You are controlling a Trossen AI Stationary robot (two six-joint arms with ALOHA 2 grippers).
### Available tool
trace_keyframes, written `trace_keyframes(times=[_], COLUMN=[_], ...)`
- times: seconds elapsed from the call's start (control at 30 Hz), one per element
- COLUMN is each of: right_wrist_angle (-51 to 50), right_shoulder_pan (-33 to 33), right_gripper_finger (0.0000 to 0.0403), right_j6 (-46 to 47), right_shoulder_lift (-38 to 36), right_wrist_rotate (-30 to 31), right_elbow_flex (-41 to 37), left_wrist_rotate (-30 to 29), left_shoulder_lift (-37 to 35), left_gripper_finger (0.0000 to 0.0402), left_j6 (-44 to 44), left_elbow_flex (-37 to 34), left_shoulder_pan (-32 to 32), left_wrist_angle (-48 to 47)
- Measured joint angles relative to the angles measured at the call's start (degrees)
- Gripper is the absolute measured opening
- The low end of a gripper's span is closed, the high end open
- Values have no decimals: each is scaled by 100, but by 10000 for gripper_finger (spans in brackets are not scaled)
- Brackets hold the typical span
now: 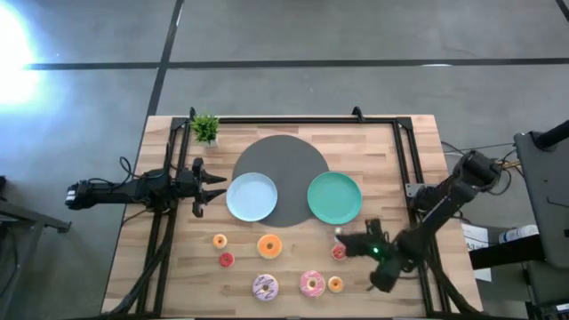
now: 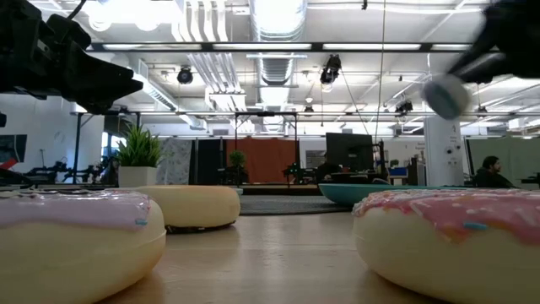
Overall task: Pick & Place donuts
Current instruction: Put the bottom right small orange donut on the light blue plate
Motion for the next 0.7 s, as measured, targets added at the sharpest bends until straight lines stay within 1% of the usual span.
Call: trace_keyframes(times=[0.07,0.13,0.33,0.37,0.43,0.5,0.57,0.63,0.67,0.7], right_wrist_angle=[237,376,712,822,1008,1270,1588,2108,2435,2895], right_shoulder_pan=[-287,-565,-1273,-1365,-1556,-1768,-1980,-2210,-2328,-2449], right_gripper_finger=[9,9,9,9,9,9,9,9,9,9], right_j6=[-250,-547,-878,-956,-1116,-1378,-1919,-2913,-3609,-4500], right_shoulder_lift=[-58,-90,-170,-189,-277,-382,-563,-800,-930,-1041], right_wrist_rotate=[402,557,563,569,567,574,541,374,244,89], right_elbow_flex=[2,2,-10,-11,-9,-9,-11,-11,-11,-11], left_wrist_rotate=[0,0,-1,-1,7,-40,-193,-381,-472,-543], left_shoulder_lift=[0,0,0,1,2,-2,2,0,-2,-2], left_gripper_finger=[147,147,147,147,147,147,147,147,147,147], left_j6=[0,0,-29,-233,-1122,-2223,-3274,-4088,-4357,-4534], left_elbow_flex=[1,-1,0,0,0,-1,-1,-1,-1,-1], left_shoulder_pan=[0,1,0,-1,-1,-1,1,1,1,1], left_wrist_angle=[0,0,18,87,489,987,1449,1821,1945,2025])
